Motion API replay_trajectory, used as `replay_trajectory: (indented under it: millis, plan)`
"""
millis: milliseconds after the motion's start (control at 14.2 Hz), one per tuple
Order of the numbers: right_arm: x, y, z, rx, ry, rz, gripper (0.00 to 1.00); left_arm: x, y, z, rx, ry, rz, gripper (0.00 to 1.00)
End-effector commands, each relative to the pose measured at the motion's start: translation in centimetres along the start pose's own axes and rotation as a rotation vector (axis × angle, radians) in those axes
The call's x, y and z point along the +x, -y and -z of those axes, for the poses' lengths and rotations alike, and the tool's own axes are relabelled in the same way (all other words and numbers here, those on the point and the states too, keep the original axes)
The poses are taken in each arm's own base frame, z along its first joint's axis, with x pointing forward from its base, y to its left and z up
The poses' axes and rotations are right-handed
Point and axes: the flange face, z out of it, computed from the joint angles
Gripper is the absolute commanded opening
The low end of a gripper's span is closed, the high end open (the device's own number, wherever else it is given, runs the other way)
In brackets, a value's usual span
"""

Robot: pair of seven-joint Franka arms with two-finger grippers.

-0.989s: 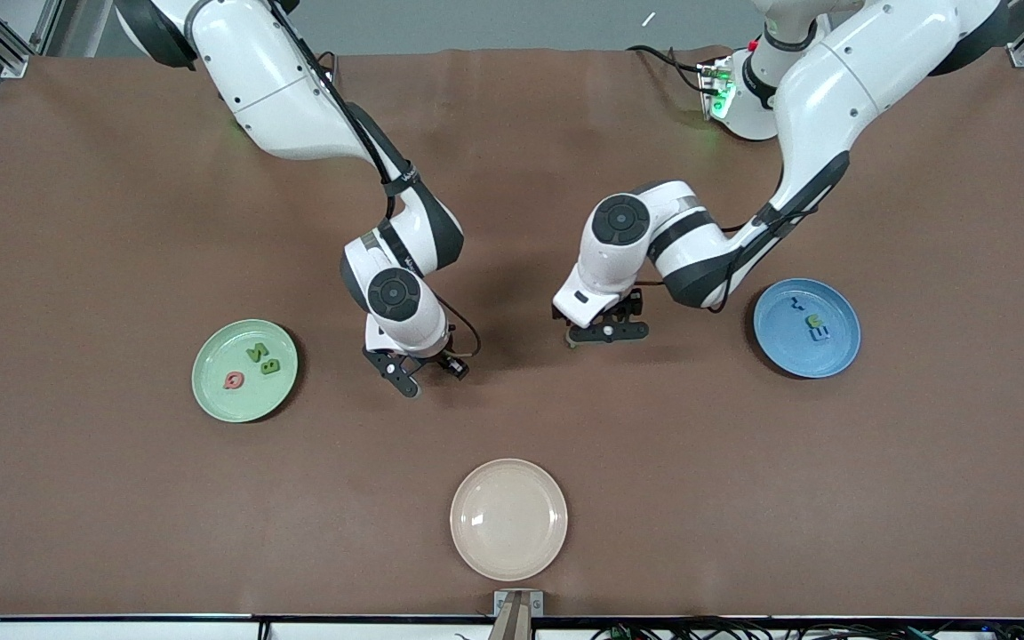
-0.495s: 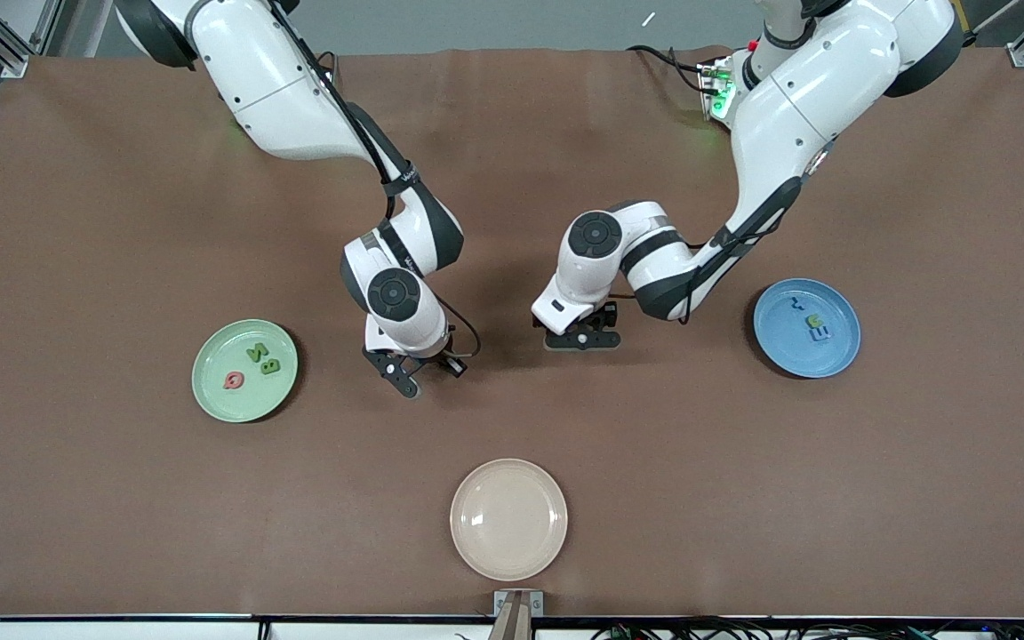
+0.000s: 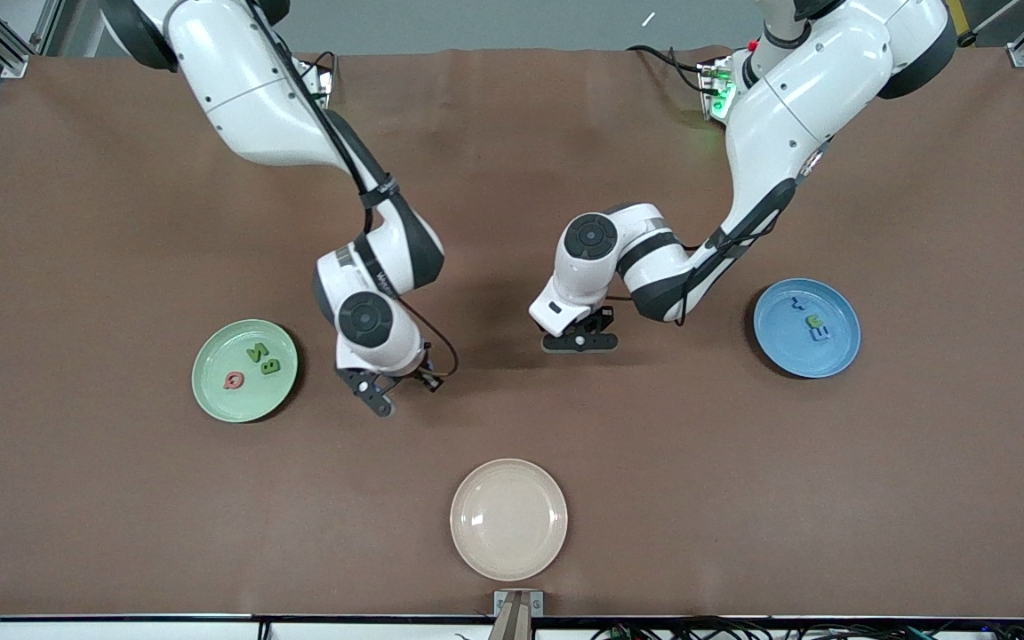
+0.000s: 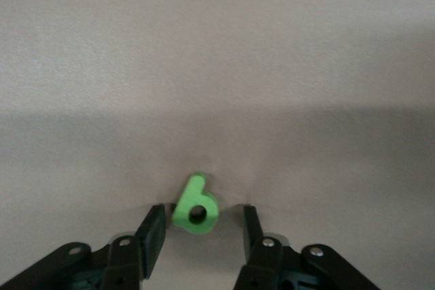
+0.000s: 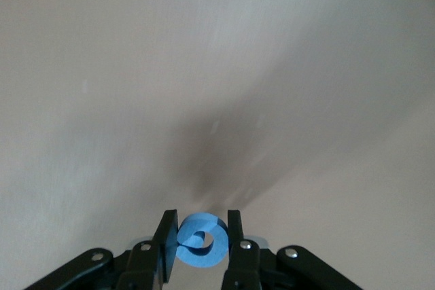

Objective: Sort upper and lower case letters into plates
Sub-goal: 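Grasp the green b with the left gripper while the right gripper carries letter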

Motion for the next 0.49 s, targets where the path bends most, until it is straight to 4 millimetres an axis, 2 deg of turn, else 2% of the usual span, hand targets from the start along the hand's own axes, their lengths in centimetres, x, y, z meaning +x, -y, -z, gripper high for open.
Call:
replay_trajectory:
  millis: [0, 141, 283, 424]
  plan:
    - [6.9, -4.5, 2.7, -0.037, 0.054, 0.098, 0.0, 0.3, -0.3, -0.3, 0.006, -0.01, -0.001, 0.51]
    - [11.3, -8.1, 3.0, -0.05, 0.074, 0.169, 0.0, 0.4, -0.1, -0.4, 0.011, -0.011, 0.0, 0.47]
    - [14.1, -11.3, 3.3, -0.049, 0.084, 0.239, 0.0, 0.4, -0.1, -0.4, 0.01, -0.01, 0.003, 0.38]
    - [16.3, -13.5, 3.2, -0.047, 0.09, 0.279, 0.0, 0.4, 0.0, -0.5, 0.011, -0.011, 0.004, 0.31]
